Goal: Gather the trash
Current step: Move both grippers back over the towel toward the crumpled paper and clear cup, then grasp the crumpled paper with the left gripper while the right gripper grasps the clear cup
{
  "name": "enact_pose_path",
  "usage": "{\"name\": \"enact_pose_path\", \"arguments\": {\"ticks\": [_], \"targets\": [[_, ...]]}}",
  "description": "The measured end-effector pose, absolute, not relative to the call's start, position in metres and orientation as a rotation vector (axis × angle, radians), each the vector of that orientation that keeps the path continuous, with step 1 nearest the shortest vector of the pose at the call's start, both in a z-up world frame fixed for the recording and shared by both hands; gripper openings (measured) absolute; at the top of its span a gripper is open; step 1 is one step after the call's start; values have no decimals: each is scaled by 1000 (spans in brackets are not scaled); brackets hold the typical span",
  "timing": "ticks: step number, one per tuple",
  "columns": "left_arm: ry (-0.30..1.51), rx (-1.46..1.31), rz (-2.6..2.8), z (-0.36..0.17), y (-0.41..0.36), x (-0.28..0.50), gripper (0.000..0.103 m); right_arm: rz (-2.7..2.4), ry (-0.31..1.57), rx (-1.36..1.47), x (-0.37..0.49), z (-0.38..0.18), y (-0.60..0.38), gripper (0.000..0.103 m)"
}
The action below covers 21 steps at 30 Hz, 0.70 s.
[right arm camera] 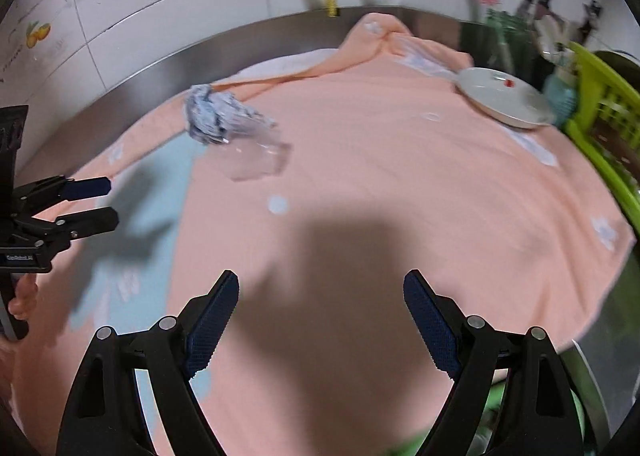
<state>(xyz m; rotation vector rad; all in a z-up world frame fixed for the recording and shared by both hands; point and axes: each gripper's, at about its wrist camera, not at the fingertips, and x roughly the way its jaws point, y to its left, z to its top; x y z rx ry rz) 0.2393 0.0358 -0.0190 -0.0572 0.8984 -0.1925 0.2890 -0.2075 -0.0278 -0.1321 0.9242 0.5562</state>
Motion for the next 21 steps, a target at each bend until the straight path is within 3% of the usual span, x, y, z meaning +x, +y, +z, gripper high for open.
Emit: {"name": "enact_pose_path", "arguments": {"ticks": [21], "targets": [[877, -113, -135, -14, 87, 305, 76, 596, 972, -47, 369, -55, -110, 81]]}}
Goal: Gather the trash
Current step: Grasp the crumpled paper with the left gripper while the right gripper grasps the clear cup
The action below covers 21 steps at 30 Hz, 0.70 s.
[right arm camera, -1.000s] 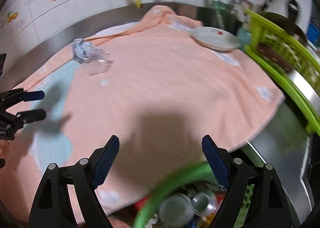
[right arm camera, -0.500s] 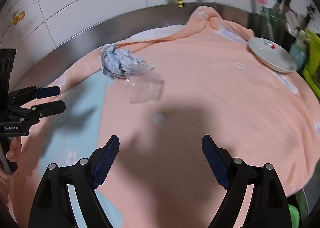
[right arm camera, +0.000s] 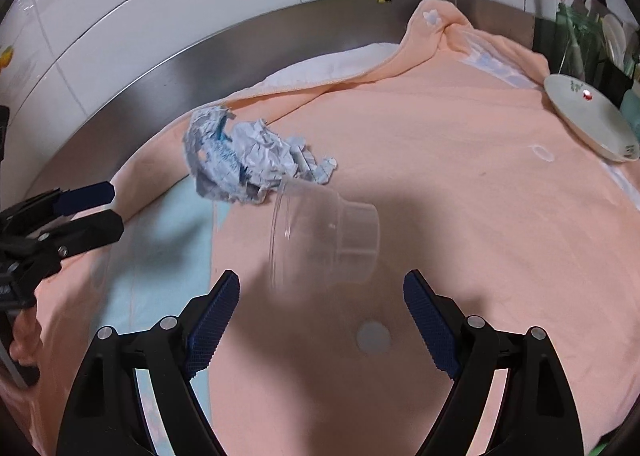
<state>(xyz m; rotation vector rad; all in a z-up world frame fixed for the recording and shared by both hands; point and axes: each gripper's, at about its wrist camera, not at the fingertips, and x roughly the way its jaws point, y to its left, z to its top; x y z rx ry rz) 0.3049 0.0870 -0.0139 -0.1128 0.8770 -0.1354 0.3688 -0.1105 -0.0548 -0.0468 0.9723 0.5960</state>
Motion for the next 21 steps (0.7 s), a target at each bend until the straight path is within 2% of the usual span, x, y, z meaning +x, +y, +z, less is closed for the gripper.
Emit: {"name": "enact_pose_path", "arguments": {"ticks": [6, 14, 21], "targets": [[856, -86, -140, -6, 76, 327, 85, 575, 986, -29, 381, -65, -109, 71], [861, -44, -135, -7, 59, 363, 86, 564, 967, -57, 380, -64, -120, 41], [897, -39, -137, -18, 49, 388, 86, 564, 957, -66, 373, -63, -136, 35]]}}
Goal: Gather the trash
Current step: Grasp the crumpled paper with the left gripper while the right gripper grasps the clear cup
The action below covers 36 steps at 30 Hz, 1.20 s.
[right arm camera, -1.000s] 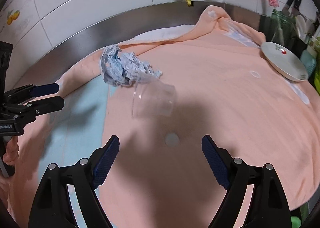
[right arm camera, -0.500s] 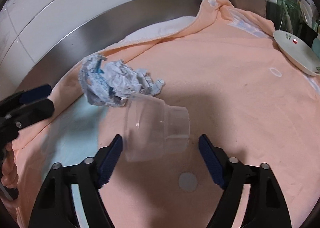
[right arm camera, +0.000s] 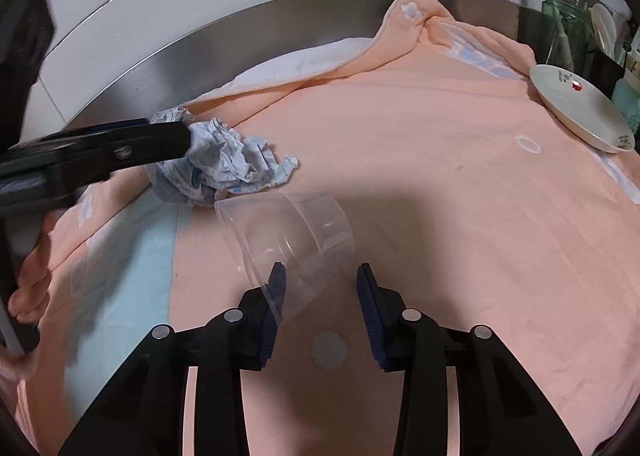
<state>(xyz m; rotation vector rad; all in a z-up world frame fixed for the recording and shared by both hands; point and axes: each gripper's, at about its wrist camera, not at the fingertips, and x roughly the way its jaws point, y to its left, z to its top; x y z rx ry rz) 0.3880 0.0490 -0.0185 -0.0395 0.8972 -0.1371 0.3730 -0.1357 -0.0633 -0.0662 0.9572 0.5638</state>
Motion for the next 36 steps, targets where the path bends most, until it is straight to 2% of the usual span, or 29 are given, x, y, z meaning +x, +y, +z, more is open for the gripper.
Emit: {"name": "enact_pose_path", "arguments": {"ticks": [6, 7, 9, 13, 15, 16, 17, 21, 26, 28, 36], "targets": [[927, -83, -153, -34, 42, 403, 84, 553, 954, -68, 370, -64, -145, 35], [930, -82, -160, -37, 40, 403, 81, 552, 955, -67, 370, -64, -146, 35], [944, -80, -170, -41, 38, 405, 66, 551, 954, -66, 368, -63, -147, 35], [948, -92, -180, -46, 38, 403, 54, 546, 949, -99, 358, -61, -146, 38], [941, -100, -190, -44, 39, 401, 44, 542, 944, -101, 352, -60, -150, 53], [939, -103, -195, -43, 39, 400, 43, 539, 935, -102, 348, -59, -151, 68], [936, -101, -196, -43, 39, 400, 41, 535, 919, -105, 344, -57, -152, 73], [930, -95, -198, -43, 40, 399, 38, 534, 908, -106, 337, -54, -149, 74], [927, -117, -204, -43, 44, 399, 38, 496, 897, -49, 342, -49, -138, 89], [928, -129, -200, -43, 48, 399, 38, 482, 893, -45, 344, -48, -131, 91], [924, -169, -206, -45, 60, 401, 38, 390, 884, -120, 355, -57, -98, 92]]}}
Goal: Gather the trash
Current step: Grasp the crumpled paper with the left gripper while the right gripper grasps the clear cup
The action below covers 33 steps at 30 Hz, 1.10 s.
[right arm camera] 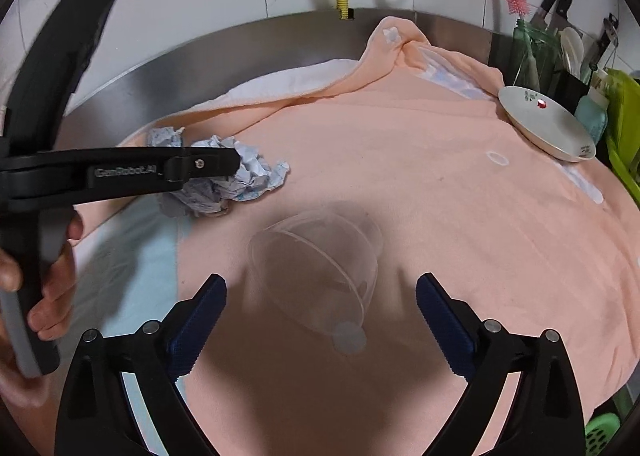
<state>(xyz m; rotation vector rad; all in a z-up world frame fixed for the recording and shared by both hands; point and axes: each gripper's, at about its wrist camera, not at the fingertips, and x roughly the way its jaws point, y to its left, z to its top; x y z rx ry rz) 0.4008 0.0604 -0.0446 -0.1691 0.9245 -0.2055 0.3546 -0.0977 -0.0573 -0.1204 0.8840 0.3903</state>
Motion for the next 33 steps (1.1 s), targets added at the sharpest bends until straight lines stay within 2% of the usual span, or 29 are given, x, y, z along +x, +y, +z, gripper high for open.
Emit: {"name": "enact_pose_path", "arguments": {"ticks": [31, 33], "targets": [[925, -251, -195, -51, 82, 403, 40, 393, 918, -169, 382, -74, -72, 92], [926, -257, -197, -52, 84, 403, 41, 380, 926, -158, 386, -74, -73, 86]]}}
